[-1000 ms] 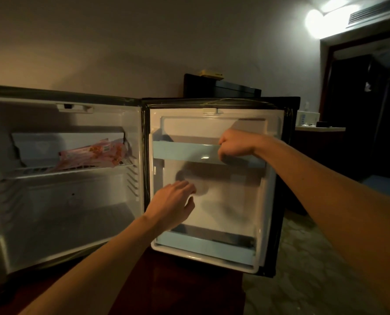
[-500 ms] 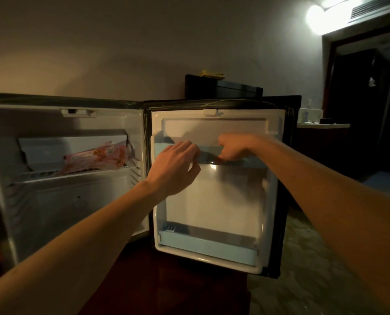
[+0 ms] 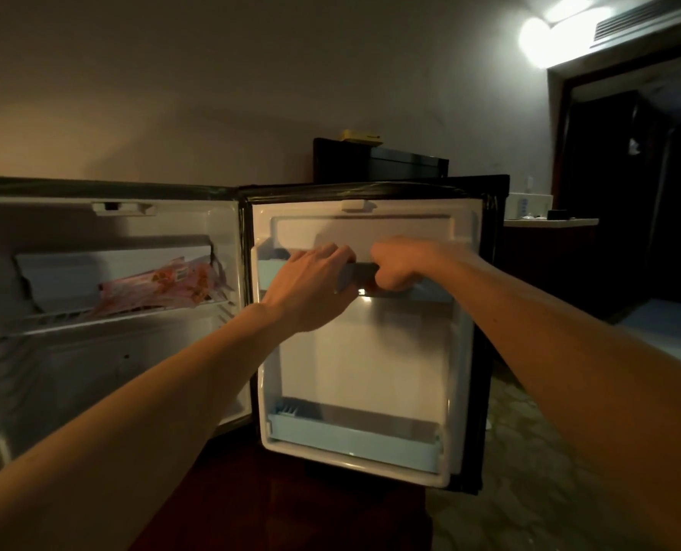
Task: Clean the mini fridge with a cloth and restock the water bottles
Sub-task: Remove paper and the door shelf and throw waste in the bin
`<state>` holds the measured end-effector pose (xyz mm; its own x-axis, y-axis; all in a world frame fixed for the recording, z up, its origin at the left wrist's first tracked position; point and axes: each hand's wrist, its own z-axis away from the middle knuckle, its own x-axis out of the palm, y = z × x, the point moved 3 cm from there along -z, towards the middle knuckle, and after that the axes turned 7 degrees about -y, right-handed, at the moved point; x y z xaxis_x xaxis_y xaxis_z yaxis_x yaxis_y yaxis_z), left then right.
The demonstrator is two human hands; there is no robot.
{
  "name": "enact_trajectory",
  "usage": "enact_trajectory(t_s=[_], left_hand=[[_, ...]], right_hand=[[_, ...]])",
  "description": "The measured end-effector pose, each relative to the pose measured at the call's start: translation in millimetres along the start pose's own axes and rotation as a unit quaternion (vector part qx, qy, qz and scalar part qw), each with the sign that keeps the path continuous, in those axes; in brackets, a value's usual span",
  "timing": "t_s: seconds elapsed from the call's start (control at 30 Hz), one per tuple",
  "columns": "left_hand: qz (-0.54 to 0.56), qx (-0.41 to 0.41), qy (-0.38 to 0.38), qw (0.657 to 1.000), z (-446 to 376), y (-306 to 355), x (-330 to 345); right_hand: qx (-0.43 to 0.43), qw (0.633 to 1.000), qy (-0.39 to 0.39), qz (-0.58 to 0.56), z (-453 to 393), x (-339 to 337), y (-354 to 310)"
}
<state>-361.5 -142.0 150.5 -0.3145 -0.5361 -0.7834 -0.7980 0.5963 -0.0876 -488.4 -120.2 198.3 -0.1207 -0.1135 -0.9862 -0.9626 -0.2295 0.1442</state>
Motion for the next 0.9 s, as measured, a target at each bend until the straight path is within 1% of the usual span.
enact_trajectory(t_s=[0.1, 0.17, 0.23, 0.37, 0.5, 0.67, 0.77, 0.9], left_hand=[[-0.008, -0.032, -0.057, 0.998, -8.5, 2.9, -0.2], [0.016, -0.052, -0.097, 0.994, -15.0, 2.8, -2.7], [0.047, -0.052, -0.123, 0.990, -21.1, 4.5, -4.4], [0.088, -0.048, -0.139, 0.985, -30.9, 12.3, -7.0], [0.119, -0.055, -0.145, 0.981, -34.6, 13.5, -7.5], [0.153, -0.072, -0.158, 0.973, -35.3, 9.5, -5.9], [0.148, -0.081, -0.164, 0.972, -36.9, 8.8, -5.1], [0.111, -0.069, -0.163, 0.978, -36.1, 11.2, -6.6]], right_hand=[[-0.007, 1.000, 0.001, 0.001, 1.9, 0.9, -1.7], [-0.009, 1.000, 0.008, 0.001, 2.1, 2.8, -1.4], [-0.006, 1.000, 0.010, 0.003, -0.5, 5.7, 0.3], [-0.001, 1.000, 0.010, -0.021, -10.7, 10.6, 6.2], [-0.023, 0.999, -0.004, -0.043, -9.2, 7.2, 9.1], [-0.018, 0.996, 0.034, -0.076, -7.5, 0.7, 14.0], [-0.017, 0.994, 0.049, -0.094, -6.3, 1.3, 15.2], [-0.020, 0.998, 0.040, -0.036, -2.7, 4.0, 9.0]])
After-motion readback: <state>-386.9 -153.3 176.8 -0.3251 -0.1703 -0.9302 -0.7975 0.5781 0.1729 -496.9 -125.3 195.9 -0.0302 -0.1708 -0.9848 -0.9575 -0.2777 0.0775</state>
